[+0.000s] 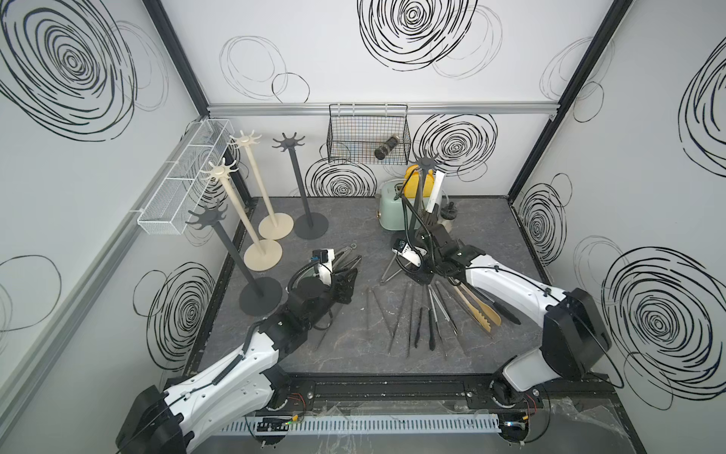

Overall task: Hang food tongs on kitchen utensil racks
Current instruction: Pick up the food tongs from the center of the board.

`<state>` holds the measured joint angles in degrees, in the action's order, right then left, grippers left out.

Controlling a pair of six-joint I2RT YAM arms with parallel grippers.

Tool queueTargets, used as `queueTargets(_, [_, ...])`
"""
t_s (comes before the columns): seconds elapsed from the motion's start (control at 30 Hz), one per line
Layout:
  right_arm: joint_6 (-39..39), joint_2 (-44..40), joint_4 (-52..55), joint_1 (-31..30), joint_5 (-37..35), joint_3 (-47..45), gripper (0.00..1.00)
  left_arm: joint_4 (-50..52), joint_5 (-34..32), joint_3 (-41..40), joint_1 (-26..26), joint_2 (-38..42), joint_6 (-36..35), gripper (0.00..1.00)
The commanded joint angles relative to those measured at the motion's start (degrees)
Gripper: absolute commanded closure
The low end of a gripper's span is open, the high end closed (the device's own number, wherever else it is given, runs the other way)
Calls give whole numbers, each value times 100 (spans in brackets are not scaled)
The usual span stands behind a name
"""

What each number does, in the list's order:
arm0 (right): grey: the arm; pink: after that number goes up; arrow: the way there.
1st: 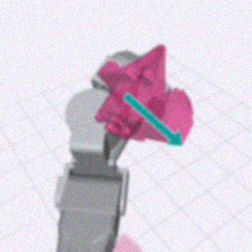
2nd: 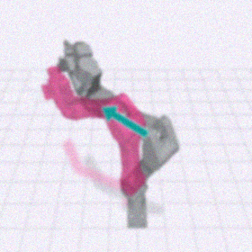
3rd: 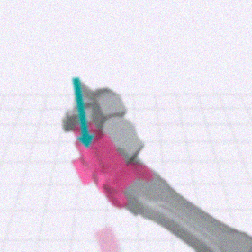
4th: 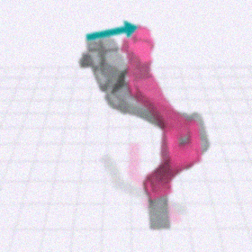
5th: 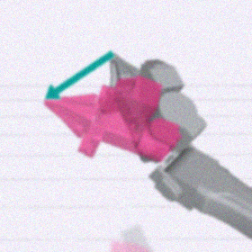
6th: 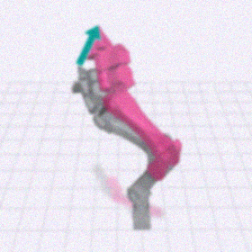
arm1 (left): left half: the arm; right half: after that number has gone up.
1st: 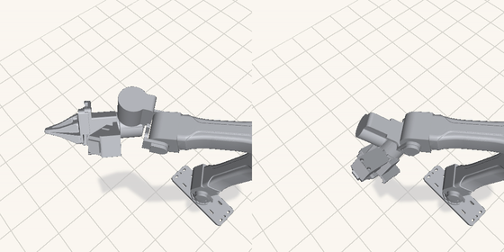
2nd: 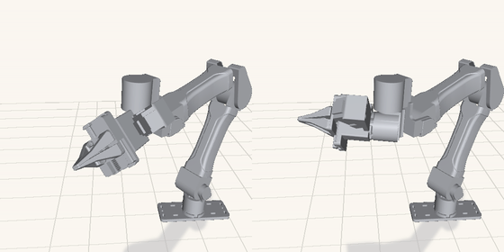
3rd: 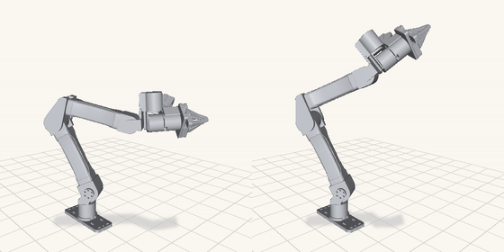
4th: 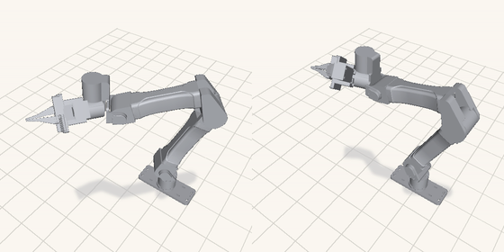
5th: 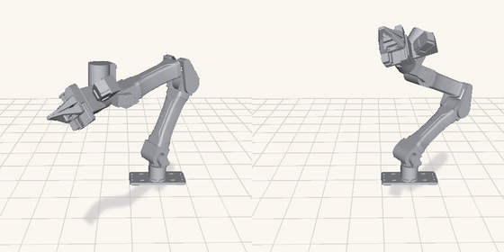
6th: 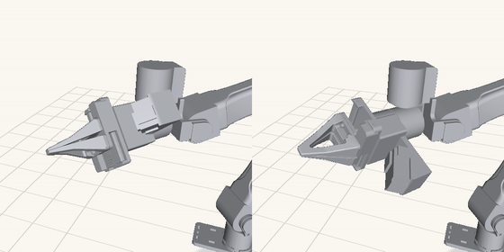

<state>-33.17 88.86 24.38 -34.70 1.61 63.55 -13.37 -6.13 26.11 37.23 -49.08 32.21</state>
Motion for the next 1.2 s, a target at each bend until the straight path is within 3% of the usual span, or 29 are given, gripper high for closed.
queueTargets(0.0, [-1709, 327, 731, 52, -380, 216, 30, -198, 204, -100, -76, 126, 103, 63])
queueTargets(0.27, [-2815, 1203, 346, 209, -298, 682, 34, -219, 243, -228, -155, 188, 93, 64])
queueTargets(1.0, [-3633, 2800, 572, -170, -601, 1842, 42, -167, 305, -351, -426, 267, 82, 64])
queueTargets(1.17, [-3761, 3081, 637, -252, -932, 1930, 50, -166, 334, -378, -471, 285, 84, 64])
